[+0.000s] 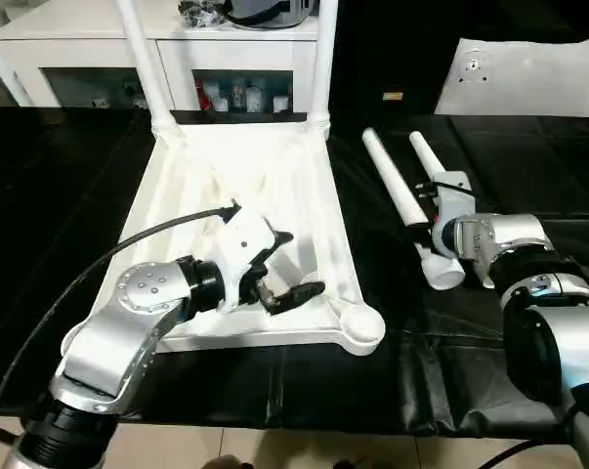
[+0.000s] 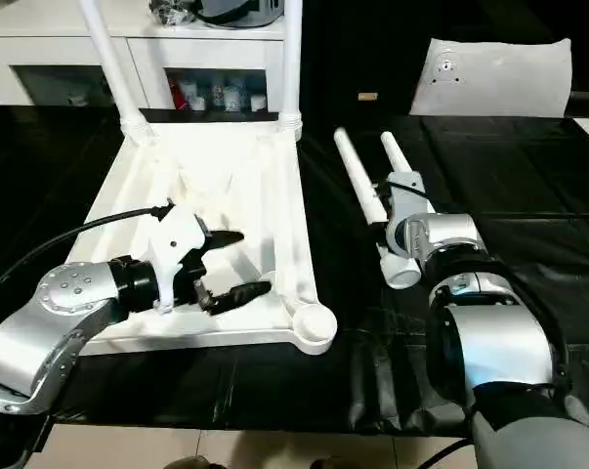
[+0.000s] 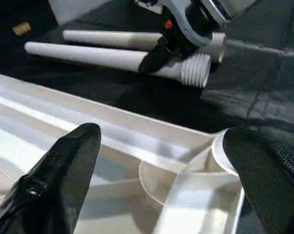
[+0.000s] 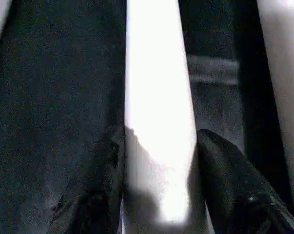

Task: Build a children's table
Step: Pick table leg

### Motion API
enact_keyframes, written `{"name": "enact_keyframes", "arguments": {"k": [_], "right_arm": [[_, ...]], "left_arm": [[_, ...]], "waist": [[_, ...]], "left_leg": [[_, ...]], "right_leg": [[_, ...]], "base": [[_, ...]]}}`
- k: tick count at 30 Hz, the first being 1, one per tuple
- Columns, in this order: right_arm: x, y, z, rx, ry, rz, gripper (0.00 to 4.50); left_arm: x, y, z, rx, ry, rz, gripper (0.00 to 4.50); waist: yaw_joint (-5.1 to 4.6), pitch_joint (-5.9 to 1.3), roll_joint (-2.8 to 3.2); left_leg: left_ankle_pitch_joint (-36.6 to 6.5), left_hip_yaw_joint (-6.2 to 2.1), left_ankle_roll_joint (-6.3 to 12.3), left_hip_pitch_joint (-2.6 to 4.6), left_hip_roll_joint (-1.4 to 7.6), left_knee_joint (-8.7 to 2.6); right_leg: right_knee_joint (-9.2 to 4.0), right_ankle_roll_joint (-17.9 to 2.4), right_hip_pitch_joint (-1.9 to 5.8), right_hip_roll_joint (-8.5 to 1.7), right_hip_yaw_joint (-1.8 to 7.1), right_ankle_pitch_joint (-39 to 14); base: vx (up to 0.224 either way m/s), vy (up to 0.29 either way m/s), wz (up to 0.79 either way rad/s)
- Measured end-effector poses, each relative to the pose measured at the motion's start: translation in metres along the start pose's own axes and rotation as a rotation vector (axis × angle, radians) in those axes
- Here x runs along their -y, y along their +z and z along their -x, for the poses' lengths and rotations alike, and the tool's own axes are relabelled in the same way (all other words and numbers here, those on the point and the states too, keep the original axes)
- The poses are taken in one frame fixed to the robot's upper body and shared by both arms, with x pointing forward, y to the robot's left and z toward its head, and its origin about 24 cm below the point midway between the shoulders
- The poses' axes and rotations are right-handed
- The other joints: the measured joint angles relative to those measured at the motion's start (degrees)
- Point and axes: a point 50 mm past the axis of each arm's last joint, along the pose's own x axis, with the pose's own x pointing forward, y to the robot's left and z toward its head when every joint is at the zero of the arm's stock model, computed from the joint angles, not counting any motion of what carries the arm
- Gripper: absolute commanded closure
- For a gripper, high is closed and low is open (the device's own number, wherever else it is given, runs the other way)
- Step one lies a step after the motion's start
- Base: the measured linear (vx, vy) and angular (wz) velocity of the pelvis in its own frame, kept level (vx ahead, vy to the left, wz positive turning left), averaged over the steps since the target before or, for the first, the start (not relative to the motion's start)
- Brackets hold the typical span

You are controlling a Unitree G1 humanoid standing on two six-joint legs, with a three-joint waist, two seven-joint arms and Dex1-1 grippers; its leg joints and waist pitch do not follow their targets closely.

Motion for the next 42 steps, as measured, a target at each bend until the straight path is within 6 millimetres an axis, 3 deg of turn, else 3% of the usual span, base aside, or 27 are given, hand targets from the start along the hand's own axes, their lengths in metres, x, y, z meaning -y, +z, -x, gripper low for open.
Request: {"name": "enact_keyframes", "arguments": {"k": [4,9,12,15,19,25,31,34,42], "right_arm": [[0.002,0.008,0.003,0.171,0.054,-0.107,2.66],[-0.004,0.029,0.014,0.350,0.179,-0.238,2.66],[-0.012,0.030,0.030,0.533,0.370,-0.333,2.66],[-0.030,0.022,0.047,0.634,0.597,-0.358,2.66],[-0.052,0.013,0.072,0.669,0.849,-0.310,2.67],[-0.076,0.007,0.095,0.668,1.079,-0.262,2.67],[-0.083,0.000,0.102,0.641,1.155,-0.250,2.67],[-0.086,-0.004,0.107,0.629,1.173,-0.228,2.67],[-0.093,-0.004,0.112,0.628,1.196,-0.186,2.67]], "left_arm": [[-0.004,0.002,-0.007,0.035,0.066,0.026,0.00],[-0.021,0.013,-0.011,0.098,0.189,0.033,0.00],[-0.034,0.024,-0.018,0.181,0.258,0.131,0.00],[-0.043,0.047,-0.024,0.295,0.259,0.202,0.00],[-0.048,0.068,-0.033,0.416,0.227,0.337,0.00],[-0.047,0.086,-0.042,0.527,0.111,0.551,0.00],[-0.042,0.093,-0.042,0.589,-0.001,0.654,0.00],[-0.040,0.097,-0.039,0.644,-0.080,0.726,0.36],[-0.038,0.097,-0.034,0.667,-0.128,0.721,0.36]], "waist": [[0.23,-0.01,0.04],[0.31,-0.02,0.06],[0.57,-0.02,0.05],[0.70,-0.06,0.11],[1.33,-0.11,0.20],[2.06,-0.11,0.20],[2.74,-0.11,0.19],[3.20,-0.11,0.19],[3.38,-0.11,0.18]], "left_leg": [[0.2,0.00,0.33,-0.51,0.03,0.27],[0.2,0.00,0.43,-0.53,0.09,0.38],[0.3,-0.02,0.46,-0.57,0.12,0.46],[0.3,-0.02,0.49,-0.58,0.12,0.47],[0.3,-0.02,0.56,-0.53,0.11,0.47],[0.3,-0.03,0.57,-0.51,0.13,0.45],[0.3,-0.03,0.60,-0.58,0.12,0.44],[0.3,-0.03,0.62,-0.61,0.11,0.39],[0.3,-0.03,0.62,-0.60,0.10,0.25]], "right_leg": [[0.23,-0.4,-0.57,0.00,0.02,0.2],[0.32,-0.4,-0.60,0.01,-0.02,0.3],[0.29,-0.1,-0.58,0.02,-0.08,0.1],[0.23,-0.1,-0.56,0.02,-0.07,0.2],[0.17,-0.1,-0.51,0.01,-0.08,0.2],[-0.10,0.1,-0.35,0.03,-0.13,0.3],[-0.30,0.2,-0.31,0.02,-0.14,0.4],[-0.39,0.2,-0.31,0.03,-0.15,0.4],[-0.67,0.3,-0.25,0.03,-0.16,0.5]], "base": [[0.000,0.000,0.00],[0.000,0.000,0.00],[0.000,0.000,0.00],[0.000,0.000,0.00],[0.000,0.000,0.00],[0.000,0.000,0.00],[0.000,0.000,0.00],[0.000,0.000,0.00],[0.000,0.000,0.00]]}}
